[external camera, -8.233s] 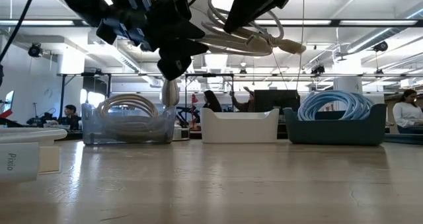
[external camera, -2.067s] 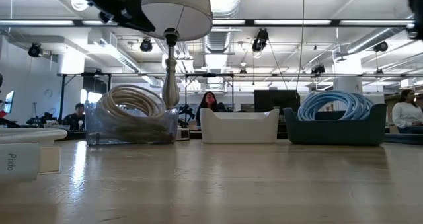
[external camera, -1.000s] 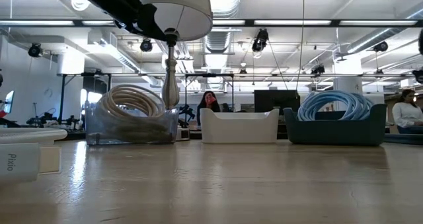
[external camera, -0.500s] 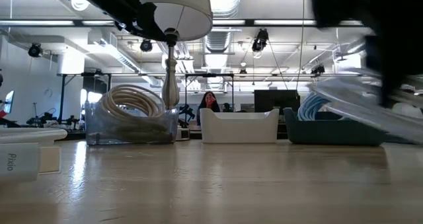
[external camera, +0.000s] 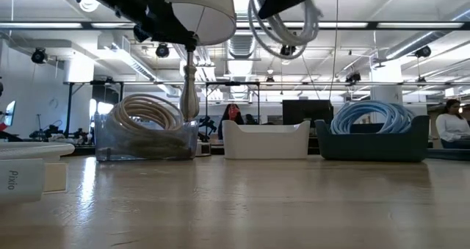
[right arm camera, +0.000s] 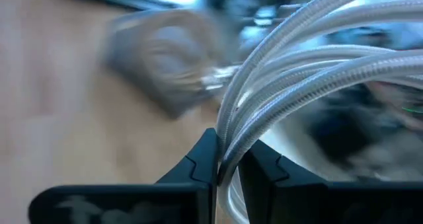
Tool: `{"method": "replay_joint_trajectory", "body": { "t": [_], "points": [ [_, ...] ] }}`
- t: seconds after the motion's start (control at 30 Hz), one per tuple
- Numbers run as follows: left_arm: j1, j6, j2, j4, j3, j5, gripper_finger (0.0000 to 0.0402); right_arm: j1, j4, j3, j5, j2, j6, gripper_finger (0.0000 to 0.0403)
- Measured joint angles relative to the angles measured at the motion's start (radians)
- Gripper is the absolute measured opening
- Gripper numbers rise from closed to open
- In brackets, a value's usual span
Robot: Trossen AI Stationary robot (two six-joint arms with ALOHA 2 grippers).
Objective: Sort HDMI cables
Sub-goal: Put the right white hdmi cable into the white bin
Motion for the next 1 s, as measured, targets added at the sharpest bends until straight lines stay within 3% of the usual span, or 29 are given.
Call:
{"method": "replay_joint_trajectory", "body": {
  "t": [0.1, 0.3, 0.53, 0.7, 1.0],
  "points": [
    [0.000, -0.034, 0.000, 0.001, -0.002, 0.041, 0.0147, -0.081, 0.003, -0.002, 0.038, 0.000, 0.071, 0.0038],
    [-0.002, -0.095, 0.000, 0.001, -0.027, 0.075, 0.0147, -0.284, 0.006, -0.039, -0.186, 0.000, 0.210, 0.0038],
    [-0.004, -0.165, 0.000, 0.000, -0.082, 0.074, 0.0147, -0.450, 0.074, -0.050, -0.191, 0.036, 0.248, 0.0038],
    [-0.004, -0.222, 0.000, 0.004, -0.107, 0.074, 0.0147, -0.505, 0.212, -0.050, -0.317, 0.106, 0.241, 0.0038],
    [-0.008, -0.276, 0.000, -0.001, -0.145, 0.076, 0.0147, -0.537, 0.393, -0.042, -0.326, 0.241, 0.109, 0.0038]
  ]
}}
